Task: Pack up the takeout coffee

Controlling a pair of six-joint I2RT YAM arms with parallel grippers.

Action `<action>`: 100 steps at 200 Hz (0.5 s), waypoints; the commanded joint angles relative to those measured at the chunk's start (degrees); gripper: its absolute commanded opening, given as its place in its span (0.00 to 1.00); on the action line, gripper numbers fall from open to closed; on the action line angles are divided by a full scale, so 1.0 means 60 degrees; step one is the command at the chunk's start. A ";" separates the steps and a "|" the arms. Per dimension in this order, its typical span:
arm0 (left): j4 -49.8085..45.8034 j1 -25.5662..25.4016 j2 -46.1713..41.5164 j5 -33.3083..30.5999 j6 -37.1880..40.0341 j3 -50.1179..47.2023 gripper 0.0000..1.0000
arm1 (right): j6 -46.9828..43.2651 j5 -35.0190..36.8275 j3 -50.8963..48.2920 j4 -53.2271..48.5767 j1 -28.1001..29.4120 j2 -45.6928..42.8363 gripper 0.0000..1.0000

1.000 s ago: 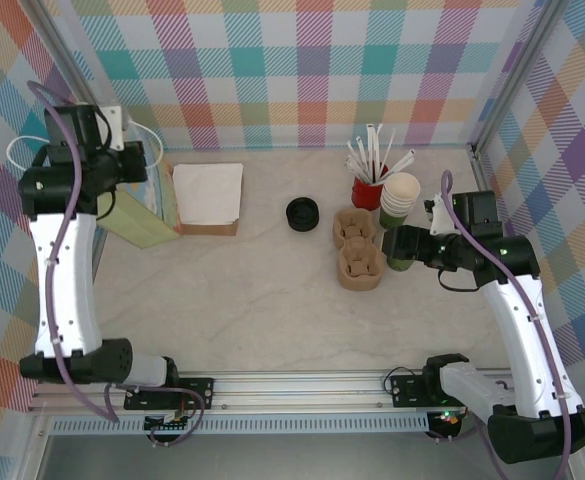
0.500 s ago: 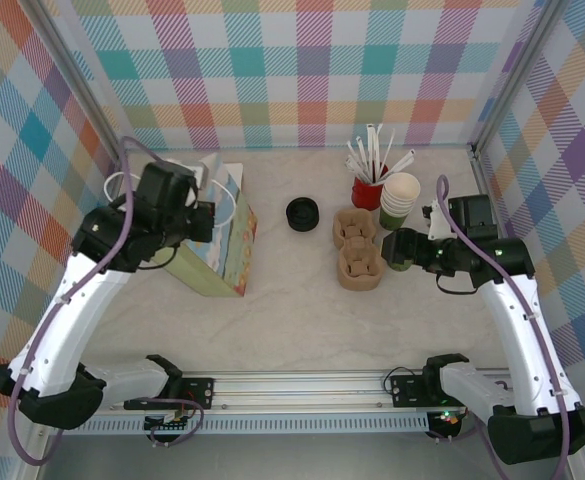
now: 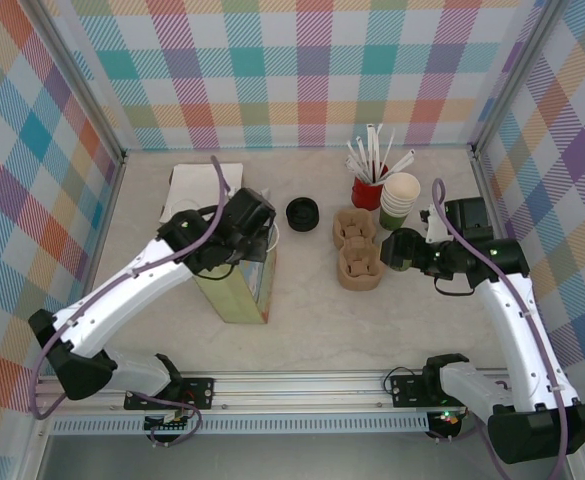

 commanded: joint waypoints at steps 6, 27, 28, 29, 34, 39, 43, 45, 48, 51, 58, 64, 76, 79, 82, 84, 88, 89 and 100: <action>0.0484 -0.0177 0.0465 -0.0347 -0.0564 0.0228 0.00 | -0.0044 0.0094 -0.0216 0.0037 -0.0035 0.0102 1.00; 0.0723 -0.0177 0.0713 -0.0243 -0.0638 0.0314 0.04 | -0.0284 0.0107 -0.0195 -0.0114 -0.0031 0.0211 1.00; 0.0735 -0.0177 0.0731 -0.0245 -0.0640 0.0322 0.04 | -0.0303 0.0114 -0.0191 -0.0127 -0.0031 0.0212 1.00; 0.0741 -0.0177 0.0733 -0.0239 -0.0633 0.0334 0.05 | -0.0319 0.0125 -0.0189 -0.0140 -0.0024 0.0220 1.00; 0.0768 -0.0179 0.0781 -0.0196 -0.0639 0.0393 0.09 | -0.0425 0.0149 -0.0162 -0.0197 -0.0031 0.0252 1.00; 0.0783 -0.0177 0.0816 -0.0129 -0.0624 0.0453 0.13 | -0.0503 0.0165 -0.0125 -0.0244 -0.0023 0.0284 1.00; 0.0779 -0.0179 0.0847 -0.0064 -0.0616 0.0509 0.17 | -0.0593 0.0166 -0.0117 -0.0277 -0.0031 0.0320 1.00; 0.0788 -0.0177 0.0850 -0.0026 -0.0613 0.0547 0.18 | -0.0616 0.0177 -0.0104 -0.0280 -0.0031 0.0335 1.00; 0.0790 -0.0177 0.0868 0.0009 -0.0590 0.0581 0.20 | -0.0645 0.0180 -0.0079 -0.0305 -0.0028 0.0355 1.00; 0.0791 -0.0177 0.0879 0.0070 -0.0571 0.0626 0.22 | -0.0682 0.0180 -0.0051 -0.0325 -0.0027 0.0376 1.00; 0.0786 -0.0188 0.0882 0.0186 -0.0544 0.0727 0.28 | -0.0850 0.0114 0.0030 -0.0338 -0.0028 0.0450 1.00; 0.0765 -0.0179 0.0873 0.0272 -0.0522 0.0810 0.33 | -0.0994 0.0075 0.0081 -0.0330 -0.0031 0.0508 1.00; 0.0732 -0.0180 0.0792 0.0385 -0.0482 0.0977 0.42 | -0.1214 0.0103 0.0234 -0.0384 -0.0031 0.0629 1.00; 0.0732 -0.0177 0.0761 0.0416 -0.0473 0.1019 0.44 | -0.1278 0.0096 0.0274 -0.0389 -0.0031 0.0655 1.00; 0.0721 -0.0188 0.0732 0.0434 -0.0465 0.1063 0.45 | -0.1349 0.0082 0.0325 -0.0399 -0.0031 0.0688 1.00; 0.0719 -0.0183 0.0712 0.0450 -0.0458 0.1092 0.47 | -0.1402 0.0083 0.0355 -0.0391 -0.0031 0.0713 1.00; 0.0698 -0.0178 0.0661 0.0465 -0.0439 0.1154 0.49 | -0.1497 0.0067 0.0400 -0.0390 -0.0038 0.0747 1.00; 0.0693 -0.0185 0.0654 0.0475 -0.0430 0.1174 0.49 | -0.1524 0.0065 0.0407 -0.0382 -0.0035 0.0759 1.00; 0.0625 -0.0179 0.0530 0.0560 -0.0351 0.1383 0.53 | -0.1801 0.0070 0.0511 -0.0335 -0.0031 0.0846 1.00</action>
